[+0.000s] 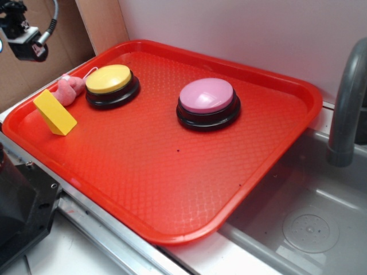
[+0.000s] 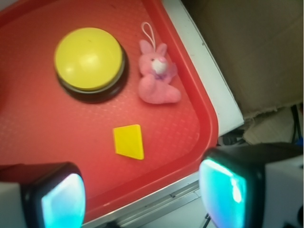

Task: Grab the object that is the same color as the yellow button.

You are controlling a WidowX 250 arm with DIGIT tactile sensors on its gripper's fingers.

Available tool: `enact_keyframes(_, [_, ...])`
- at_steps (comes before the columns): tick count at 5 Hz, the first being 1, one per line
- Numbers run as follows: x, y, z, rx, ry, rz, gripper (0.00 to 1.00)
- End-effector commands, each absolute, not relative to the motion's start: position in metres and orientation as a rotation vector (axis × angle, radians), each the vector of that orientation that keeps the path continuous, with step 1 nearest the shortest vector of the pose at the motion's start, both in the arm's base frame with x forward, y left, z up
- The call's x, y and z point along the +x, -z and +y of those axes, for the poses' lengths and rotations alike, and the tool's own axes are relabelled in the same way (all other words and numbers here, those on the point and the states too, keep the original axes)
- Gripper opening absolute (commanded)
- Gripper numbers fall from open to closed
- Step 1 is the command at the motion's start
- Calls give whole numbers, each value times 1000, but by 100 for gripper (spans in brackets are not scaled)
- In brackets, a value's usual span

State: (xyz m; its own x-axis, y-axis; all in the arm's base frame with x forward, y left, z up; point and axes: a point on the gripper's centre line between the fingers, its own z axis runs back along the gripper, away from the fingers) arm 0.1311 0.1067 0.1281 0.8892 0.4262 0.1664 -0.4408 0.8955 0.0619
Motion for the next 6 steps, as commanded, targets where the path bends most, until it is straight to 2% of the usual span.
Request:
enact_keyframes(1, [140,-90,113,82,-464,-134,100])
enact_keyframes(2, [145,-65,109,49,-427,-79,100])
enact_keyframes(3, [147,-38,104,56,-378,-8,100])
enact_keyframes(4, [143,-30,101,42,-385,-15,90])
enact_keyframes(5, [141,-31,102,27,-405,-53,0])
enact_keyframes(6, [141,-36,103,36,-428,-67,0])
